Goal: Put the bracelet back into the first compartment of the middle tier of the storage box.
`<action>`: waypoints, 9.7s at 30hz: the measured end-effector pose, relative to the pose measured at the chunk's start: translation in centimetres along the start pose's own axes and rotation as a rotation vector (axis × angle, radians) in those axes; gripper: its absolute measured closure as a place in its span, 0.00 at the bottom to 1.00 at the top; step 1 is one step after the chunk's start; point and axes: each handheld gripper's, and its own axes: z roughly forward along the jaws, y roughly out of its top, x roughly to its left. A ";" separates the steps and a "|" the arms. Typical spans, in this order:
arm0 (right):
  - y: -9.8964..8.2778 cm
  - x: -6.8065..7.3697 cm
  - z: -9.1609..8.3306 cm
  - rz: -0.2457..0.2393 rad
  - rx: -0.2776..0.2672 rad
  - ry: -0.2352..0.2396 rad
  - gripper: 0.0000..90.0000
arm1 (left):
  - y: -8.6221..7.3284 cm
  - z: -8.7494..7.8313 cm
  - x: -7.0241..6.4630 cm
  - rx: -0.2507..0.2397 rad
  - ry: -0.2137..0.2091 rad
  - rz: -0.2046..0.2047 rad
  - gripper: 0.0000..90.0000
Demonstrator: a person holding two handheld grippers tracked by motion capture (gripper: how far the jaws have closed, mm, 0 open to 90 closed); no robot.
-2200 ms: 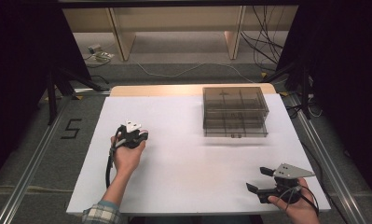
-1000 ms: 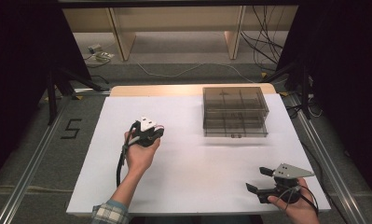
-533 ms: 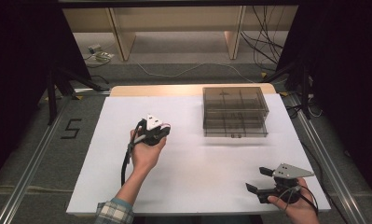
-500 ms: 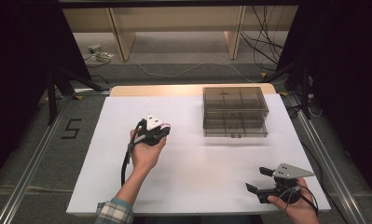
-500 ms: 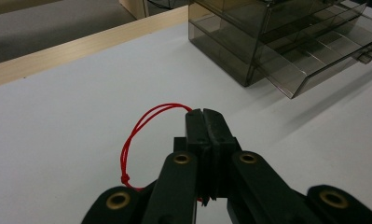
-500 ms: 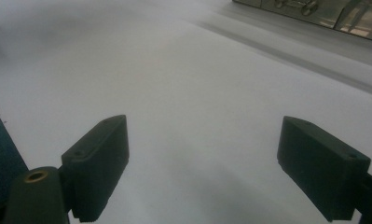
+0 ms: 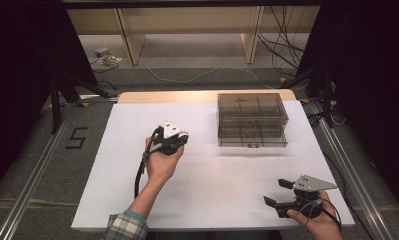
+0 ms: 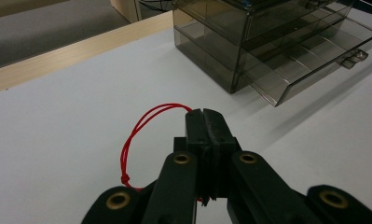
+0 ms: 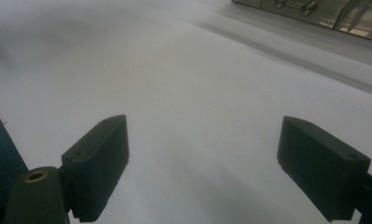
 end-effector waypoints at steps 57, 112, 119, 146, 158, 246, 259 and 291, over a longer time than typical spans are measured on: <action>0.0 0.0 -0.1 0.001 -0.001 0.002 0.19 | 2.7 2.3 -3.4 -0.014 -0.058 0.060 1.00; 0.0 0.0 0.0 0.006 -0.015 0.003 0.19 | 4.5 4.0 -5.6 -0.011 -0.103 0.089 1.00; 0.0 0.0 0.0 0.008 -0.015 0.004 0.19 | 4.6 4.2 -5.8 -0.009 -0.107 0.089 1.00; 0.0 0.0 -0.1 -0.001 -0.009 0.005 0.19 | 5.4 5.4 -6.8 -0.001 -0.118 0.105 1.00; 0.0 0.0 -0.1 -0.002 -0.010 0.007 0.19 | 5.8 6.1 -7.5 0.005 -0.127 0.111 1.00; 0.0 -0.1 -0.1 -0.002 -0.010 0.012 0.19 | 6.1 11.1 -9.3 0.048 -0.175 0.183 1.00; 0.0 -0.1 -0.1 -0.001 -0.010 0.012 0.19 | 5.8 11.8 -9.5 0.067 -0.173 0.191 1.00; 0.0 -0.1 -0.1 -0.002 -0.009 0.014 0.19 | 5.6 11.9 -9.5 0.076 -0.164 0.181 0.92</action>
